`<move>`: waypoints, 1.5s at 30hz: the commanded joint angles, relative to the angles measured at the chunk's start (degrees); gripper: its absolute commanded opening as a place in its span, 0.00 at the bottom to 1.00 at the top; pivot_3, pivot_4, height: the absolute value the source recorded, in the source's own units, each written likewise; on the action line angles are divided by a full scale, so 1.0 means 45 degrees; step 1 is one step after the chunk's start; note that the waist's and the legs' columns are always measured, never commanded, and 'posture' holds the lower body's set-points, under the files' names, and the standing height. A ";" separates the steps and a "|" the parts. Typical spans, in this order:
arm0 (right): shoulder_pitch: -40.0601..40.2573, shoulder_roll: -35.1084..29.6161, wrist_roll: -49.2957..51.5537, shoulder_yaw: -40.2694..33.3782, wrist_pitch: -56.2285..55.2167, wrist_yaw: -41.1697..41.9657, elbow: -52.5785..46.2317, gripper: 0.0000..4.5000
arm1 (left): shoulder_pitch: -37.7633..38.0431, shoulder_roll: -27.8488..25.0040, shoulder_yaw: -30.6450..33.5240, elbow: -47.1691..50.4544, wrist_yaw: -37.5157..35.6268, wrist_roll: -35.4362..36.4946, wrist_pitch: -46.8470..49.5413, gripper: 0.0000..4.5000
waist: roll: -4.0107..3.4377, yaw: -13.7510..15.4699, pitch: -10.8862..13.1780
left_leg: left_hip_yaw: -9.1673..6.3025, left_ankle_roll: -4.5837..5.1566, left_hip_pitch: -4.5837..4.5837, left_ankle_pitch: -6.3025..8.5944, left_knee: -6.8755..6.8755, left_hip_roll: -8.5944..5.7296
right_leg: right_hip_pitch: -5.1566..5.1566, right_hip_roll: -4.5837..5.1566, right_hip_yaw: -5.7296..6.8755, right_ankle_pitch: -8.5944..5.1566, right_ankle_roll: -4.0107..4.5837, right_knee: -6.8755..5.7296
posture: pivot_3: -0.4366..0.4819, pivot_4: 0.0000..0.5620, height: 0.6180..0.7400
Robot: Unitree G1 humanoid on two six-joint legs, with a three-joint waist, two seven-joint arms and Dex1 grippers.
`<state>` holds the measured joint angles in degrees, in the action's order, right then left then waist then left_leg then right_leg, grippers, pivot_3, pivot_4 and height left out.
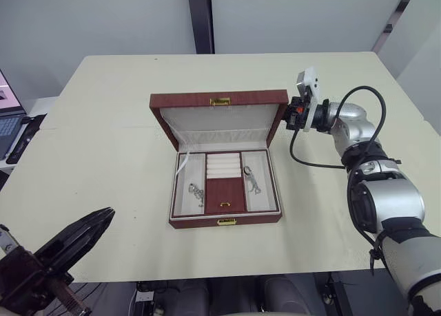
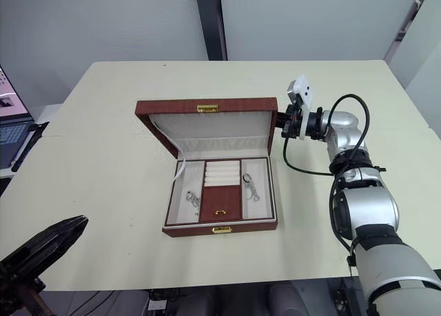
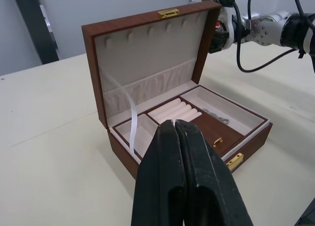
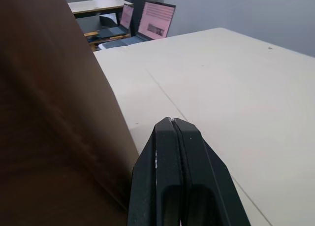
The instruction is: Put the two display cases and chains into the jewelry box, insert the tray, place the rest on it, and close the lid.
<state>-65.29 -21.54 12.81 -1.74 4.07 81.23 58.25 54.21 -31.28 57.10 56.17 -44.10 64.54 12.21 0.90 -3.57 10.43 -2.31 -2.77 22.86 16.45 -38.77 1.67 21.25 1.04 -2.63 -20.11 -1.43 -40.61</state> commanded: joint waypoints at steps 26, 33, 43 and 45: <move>0.3778 -0.2321 0.0590 -0.0537 0.1407 -0.0499 -0.4684 0.77 | -0.4225 -0.3853 -0.1957 -0.4114 0.3503 -0.0256 0.3479 0.84 | -0.0024 0.0080 0.0016 | -0.0004 0.0000 0.0003 0.0000 0.0000 -0.0010 | 0.0002 0.0004 0.0022 0.0000 -0.0001 -0.0010 | 0.48 0.27 1.00; 0.6797 -0.3763 0.0912 -0.1502 0.1902 -0.1943 -0.7261 0.99 | -0.7427 -0.3919 -0.4442 -0.6619 0.2740 -0.2800 0.3261 1.00 | -0.0027 0.0193 0.0020 | 0.0008 -0.0001 0.0002 -0.0001 -0.0002 -0.0019 | -0.0002 0.0004 0.0022 0.0000 -0.0002 -0.0008 | 0.48 0.27 1.00; 0.9583 -0.5012 0.1261 -0.2681 0.2458 -0.3464 -0.8983 0.99 | -0.9034 -0.4397 -0.5402 -0.9636 0.0130 -0.4738 0.3298 1.00 | -0.0026 0.0118 0.0021 | 0.0016 -0.0001 -0.0001 -0.0001 0.0001 -0.0010 | 0.0012 0.0001 0.0017 0.0000 -0.0001 -0.0030 | 0.48 0.27 1.00; 0.9863 -0.5115 0.1280 -0.2759 0.2459 -0.3595 -0.9150 0.99 | -0.9261 -0.4422 -0.5500 -0.9963 -0.0074 -0.5167 0.3220 1.00 | -0.0026 0.0116 0.0021 | 0.0021 -0.0001 -0.0002 -0.0001 0.0000 -0.0012 | 0.0012 0.0002 0.0014 0.0000 -0.0001 -0.0028 | 0.48 0.27 1.00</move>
<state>-21.01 -43.22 17.11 -12.32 15.46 65.73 19.64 13.27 -50.06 31.93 11.65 -43.27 42.83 27.95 0.78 -3.05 10.53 -2.22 -2.77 22.86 16.45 -38.76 1.63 21.31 1.05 -2.56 -20.11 -1.44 -40.74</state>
